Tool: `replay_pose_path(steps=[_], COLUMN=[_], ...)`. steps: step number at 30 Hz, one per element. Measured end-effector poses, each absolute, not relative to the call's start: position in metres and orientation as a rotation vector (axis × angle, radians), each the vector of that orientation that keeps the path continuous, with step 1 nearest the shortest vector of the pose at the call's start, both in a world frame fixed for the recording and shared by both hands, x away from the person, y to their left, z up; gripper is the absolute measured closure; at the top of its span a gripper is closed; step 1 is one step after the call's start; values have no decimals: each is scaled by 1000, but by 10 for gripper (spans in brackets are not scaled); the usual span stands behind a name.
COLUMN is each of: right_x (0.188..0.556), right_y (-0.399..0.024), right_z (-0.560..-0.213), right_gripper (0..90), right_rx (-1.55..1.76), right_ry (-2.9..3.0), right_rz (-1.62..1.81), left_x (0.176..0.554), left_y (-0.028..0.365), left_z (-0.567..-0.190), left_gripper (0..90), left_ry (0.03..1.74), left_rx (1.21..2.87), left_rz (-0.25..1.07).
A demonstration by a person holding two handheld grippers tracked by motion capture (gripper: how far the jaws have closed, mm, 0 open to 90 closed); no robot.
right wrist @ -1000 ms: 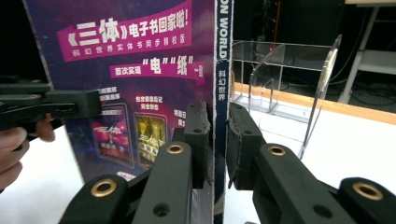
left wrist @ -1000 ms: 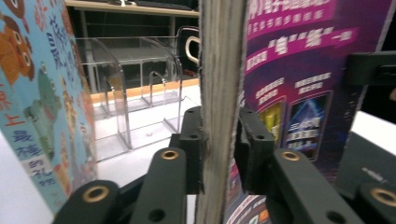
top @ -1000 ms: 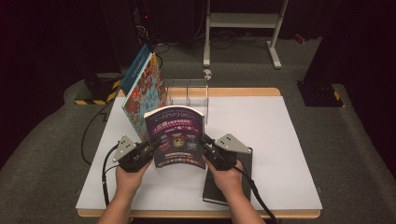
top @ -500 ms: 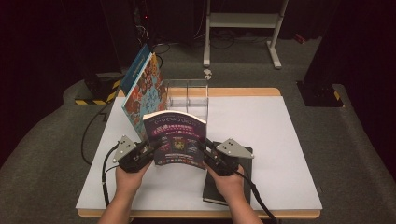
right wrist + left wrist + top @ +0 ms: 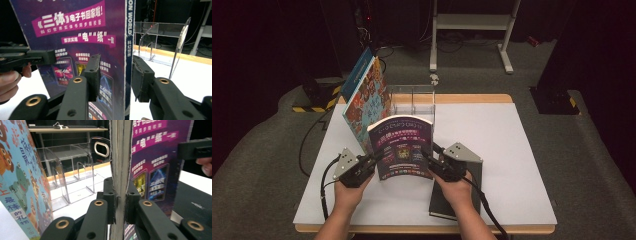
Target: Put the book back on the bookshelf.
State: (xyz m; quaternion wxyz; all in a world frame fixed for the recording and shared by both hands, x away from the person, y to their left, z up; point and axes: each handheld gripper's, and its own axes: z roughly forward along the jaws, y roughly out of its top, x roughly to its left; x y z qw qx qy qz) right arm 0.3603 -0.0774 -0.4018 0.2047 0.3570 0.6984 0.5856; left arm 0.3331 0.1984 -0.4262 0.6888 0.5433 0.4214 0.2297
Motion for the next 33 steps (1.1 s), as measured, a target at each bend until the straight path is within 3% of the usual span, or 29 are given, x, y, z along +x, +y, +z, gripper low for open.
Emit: replay_pose_path(steps=[5, 12, 13, 20, 25, 30, 33], right_x=[371, 400, 403, 390, 372, 362, 358], right_y=[-79, -76, -74, -68, -69, -72, -73], right_z=[-398, -394, -394, -391, -391, -395, -396], right_gripper=[588, 505, 517, 815, 832, 833, 834], right_rx=[1009, 982, 973, 855, 761, 750, 772], right_ry=[1935, 1998, 2013, 2027, 2027, 2003, 1974], right_rz=[1652, 1691, 1684, 1651, 1657, 1686, 1693], left_x=[332, 333, 333, 336, 338, 342, 344], left_y=[199, 200, 200, 203, 206, 210, 214], left_z=[-426, -427, -427, -425, -426, -428, -430], left_gripper=[834, 835, 835, 818, 776, 648, 648], left_ry=[939, 935, 936, 973, 997, 1030, 1061], left_rx=[1218, 1219, 1219, 1210, 1202, 1182, 1176], left_rz=[505, 497, 497, 493, 496, 501, 515])
